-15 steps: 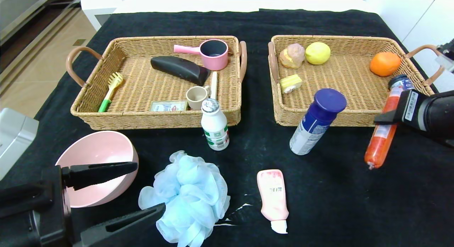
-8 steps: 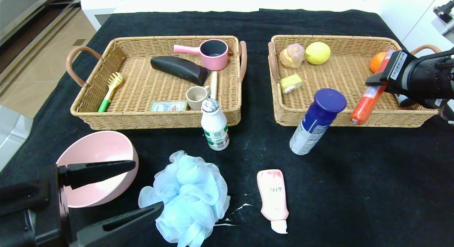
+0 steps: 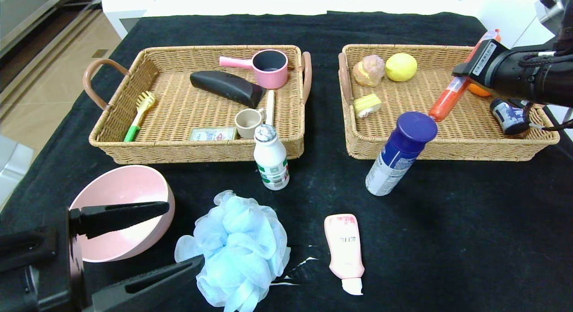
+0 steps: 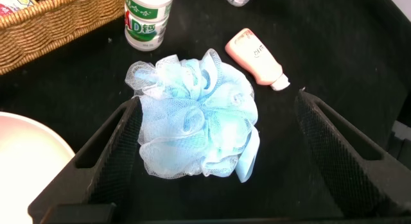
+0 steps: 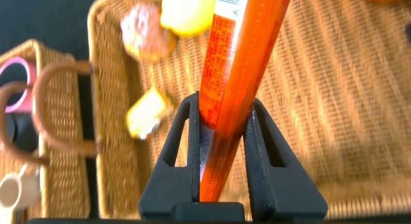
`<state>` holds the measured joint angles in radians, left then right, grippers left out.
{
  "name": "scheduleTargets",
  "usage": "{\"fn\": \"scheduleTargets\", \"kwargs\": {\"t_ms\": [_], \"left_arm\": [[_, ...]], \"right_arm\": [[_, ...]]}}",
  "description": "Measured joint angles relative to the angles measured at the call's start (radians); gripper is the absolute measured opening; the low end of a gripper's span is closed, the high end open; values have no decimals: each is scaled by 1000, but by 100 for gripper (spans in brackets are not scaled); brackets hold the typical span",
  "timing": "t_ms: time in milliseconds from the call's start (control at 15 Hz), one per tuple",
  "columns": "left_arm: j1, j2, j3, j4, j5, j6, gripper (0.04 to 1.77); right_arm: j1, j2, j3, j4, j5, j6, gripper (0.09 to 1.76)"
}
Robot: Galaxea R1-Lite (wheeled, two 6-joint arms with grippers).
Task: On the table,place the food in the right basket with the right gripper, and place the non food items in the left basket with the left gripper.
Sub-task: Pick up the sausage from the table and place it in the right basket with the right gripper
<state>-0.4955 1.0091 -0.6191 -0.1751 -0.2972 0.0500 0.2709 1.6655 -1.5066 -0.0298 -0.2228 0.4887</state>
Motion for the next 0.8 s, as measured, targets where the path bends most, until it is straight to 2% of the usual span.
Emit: {"fn": "scheduleTargets", "kwargs": {"t_ms": [333, 667, 733, 800], "left_arm": [[-1, 1, 1, 2, 0, 0, 172], [-1, 0, 1, 2, 0, 1, 172], [-1, 0, 1, 1, 0, 1, 172], [-1, -1, 1, 0, 0, 1, 172]], "right_arm": [[-50, 97, 10, -210, -33, -69, 49], [-48, 152, 12, -240, -34, -73, 49], [-47, 156, 12, -240, -34, -73, 56], [-46, 159, 13, -239, -36, -73, 71]]}}
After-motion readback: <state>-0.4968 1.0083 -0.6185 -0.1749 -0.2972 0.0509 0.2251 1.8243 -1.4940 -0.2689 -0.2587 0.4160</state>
